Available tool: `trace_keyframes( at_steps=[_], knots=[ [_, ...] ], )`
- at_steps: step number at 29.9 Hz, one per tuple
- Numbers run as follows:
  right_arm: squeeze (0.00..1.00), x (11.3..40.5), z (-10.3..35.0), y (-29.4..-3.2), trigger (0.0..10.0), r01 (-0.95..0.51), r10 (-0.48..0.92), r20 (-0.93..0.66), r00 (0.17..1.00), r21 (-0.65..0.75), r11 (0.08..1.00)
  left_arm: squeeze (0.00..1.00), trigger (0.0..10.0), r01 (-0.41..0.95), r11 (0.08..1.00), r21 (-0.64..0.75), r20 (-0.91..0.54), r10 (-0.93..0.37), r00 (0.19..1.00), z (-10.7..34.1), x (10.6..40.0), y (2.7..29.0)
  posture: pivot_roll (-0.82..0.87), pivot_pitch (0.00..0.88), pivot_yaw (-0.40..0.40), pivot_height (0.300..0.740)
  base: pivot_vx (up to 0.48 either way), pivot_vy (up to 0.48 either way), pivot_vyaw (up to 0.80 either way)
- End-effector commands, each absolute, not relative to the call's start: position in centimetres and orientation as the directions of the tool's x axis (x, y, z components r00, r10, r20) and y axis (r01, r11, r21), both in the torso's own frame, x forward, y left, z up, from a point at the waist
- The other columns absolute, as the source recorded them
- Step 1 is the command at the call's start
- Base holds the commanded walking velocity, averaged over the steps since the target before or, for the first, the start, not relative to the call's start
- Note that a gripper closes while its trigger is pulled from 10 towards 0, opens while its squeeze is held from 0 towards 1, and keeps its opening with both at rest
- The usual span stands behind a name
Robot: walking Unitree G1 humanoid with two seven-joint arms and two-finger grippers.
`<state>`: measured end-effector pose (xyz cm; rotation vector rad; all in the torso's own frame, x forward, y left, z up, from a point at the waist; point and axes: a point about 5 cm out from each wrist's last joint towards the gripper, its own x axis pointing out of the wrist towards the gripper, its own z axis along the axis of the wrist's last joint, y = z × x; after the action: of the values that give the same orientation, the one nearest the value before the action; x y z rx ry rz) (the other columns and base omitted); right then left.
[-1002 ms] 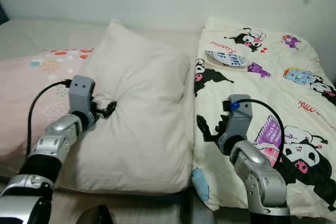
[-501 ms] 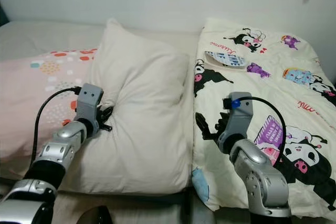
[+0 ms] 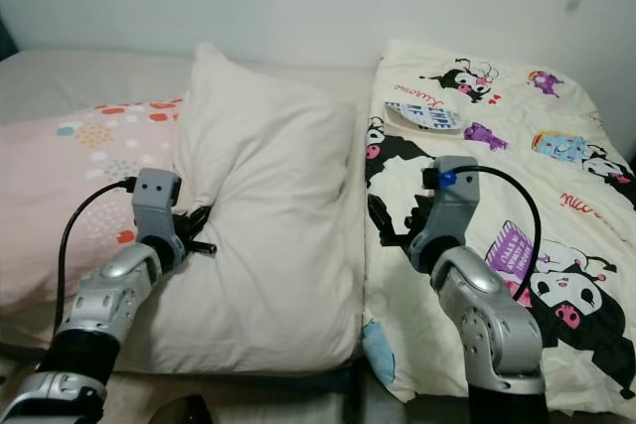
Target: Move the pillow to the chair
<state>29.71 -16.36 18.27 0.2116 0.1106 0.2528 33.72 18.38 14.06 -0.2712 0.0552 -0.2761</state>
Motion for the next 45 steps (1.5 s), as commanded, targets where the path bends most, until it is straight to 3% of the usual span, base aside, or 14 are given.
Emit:
trace_keyframes(
  at_steps=[1, 3, 4, 5, 7, 15, 20, 25, 26, 27, 28, 45],
  knots=[
    [0.00, 30.2, 19.2, -15.2, 10.0, -0.288, 0.299, -0.013, 0.954, 0.239, 0.927, 0.00, 0.0, 0.410, 0.801, -0.436, 0.201, -0.358, 0.912, 18.3, 33.0, 16.4, -0.19, 0.000, -0.050, 0.515, 0.000, 0.000, 0.00],
    [0.00, 30.2, 19.2, -15.2, 10.0, -0.288, 0.299, -0.013, 0.954, 0.239, 0.927, 0.00, 0.0, 0.410, 0.801, -0.436, 0.201, -0.358, 0.912, 18.3, 33.0, 16.4, -0.19, 0.000, -0.050, 0.515, 0.000, 0.000, 0.00],
    [0.00, 30.5, 19.6, -14.7, 10.0, -0.305, 0.310, 0.014, 0.951, 0.230, 0.924, 0.00, 0.0, 0.488, 0.731, -0.477, 0.339, -0.359, 0.870, 21.1, 32.3, 15.8, -0.17, 0.000, -0.054, 0.520, 0.000, 0.000, 0.00],
    [0.00, 30.5, 19.6, -14.7, 10.0, -0.305, 0.310, 0.014, 0.951, 0.230, 0.924, 0.00, 0.0, 0.488, 0.731, -0.477, 0.339, -0.359, 0.870, 21.1, 32.3, 15.8, -0.17, 0.000, -0.054, 0.520, 0.000, 0.000, 0.00],
    [0.00, 31.1, 20.2, -14.0, 10.0, -0.330, 0.327, 0.053, 0.944, 0.223, 0.917, 0.00, 0.0, 0.624, 0.626, -0.468, 0.532, -0.365, 0.764, 25.3, 30.2, 14.1, -0.15, 0.000, -0.061, 0.530, 0.000, 0.000, 0.00],
    [0.00, 32.4, 21.1, -13.3, 10.0, -0.372, 0.357, 0.104, 0.928, 0.228, 0.900, 0.00, 0.0, 0.685, 0.528, -0.503, 0.654, -0.286, 0.701, 28.1, 28.2, 12.8, -0.12, 0.000, -0.084, 0.560, 0.000, 0.000, 0.00],
    [0.00, 32.8, 21.5, -12.7, 10.0, -0.394, 0.373, 0.131, 0.918, 0.232, 0.889, 0.00, 0.0, 0.668, 0.537, -0.516, 0.659, -0.250, 0.709, 28.8, 28.1, 13.4, -0.10, 0.000, -0.096, 0.580, 0.000, 0.000, 0.00],
    [0.00, 33.1, 21.9, -12.2, 10.0, -0.423, 0.394, 0.161, 0.905, 0.236, 0.875, 0.00, 0.0, 0.597, 0.624, -0.504, 0.622, -0.217, 0.753, 29.0, 28.3, 14.6, -0.09, 0.000, -0.100, 0.600, 0.000, 0.000, 0.00],
    [0.00, 33.1, 22.0, -12.0, 10.0, -0.434, 0.403, 0.171, 0.899, 0.236, 0.869, 0.00, 1.5, 0.547, 0.671, -0.500, 0.585, -0.204, 0.785, 28.5, 28.5, 15.1, -0.09, 0.000, -0.103, 0.610, 0.000, 0.000, 0.00],
    [0.00, 33.1, 22.0, -12.0, 10.0, -0.434, 0.403, 0.171, 0.899, 0.236, 0.869, 0.00, 1.5, 0.547, 0.671, -0.500, 0.585, -0.204, 0.785, 28.5, 28.5, 15.1, -0.09, 0.000, -0.103, 0.610, 0.000, 0.000, 0.00],
    [0.00, 33.1, 22.2, -11.9, 10.0, -0.448, 0.413, 0.181, 0.892, 0.236, 0.863, 0.00, 10.0, 0.506, 0.702, -0.501, 0.556, -0.186, 0.810, 27.9, 28.6, 15.5, -0.09, 0.000, -0.104, 0.620, 0.000, 0.000, 0.00],
    [0.00, 33.0, 22.6, -11.2, 10.0, -0.508, 0.465, 0.222, 0.857, 0.222, 0.832, 0.00, 10.0, 0.426, 0.762, -0.488, 0.474, -0.179, 0.862, 26.4, 27.7, 15.8, -0.08, 0.000, -0.115, 0.680, -0.028, 0.000, 0.00]
  ],
)
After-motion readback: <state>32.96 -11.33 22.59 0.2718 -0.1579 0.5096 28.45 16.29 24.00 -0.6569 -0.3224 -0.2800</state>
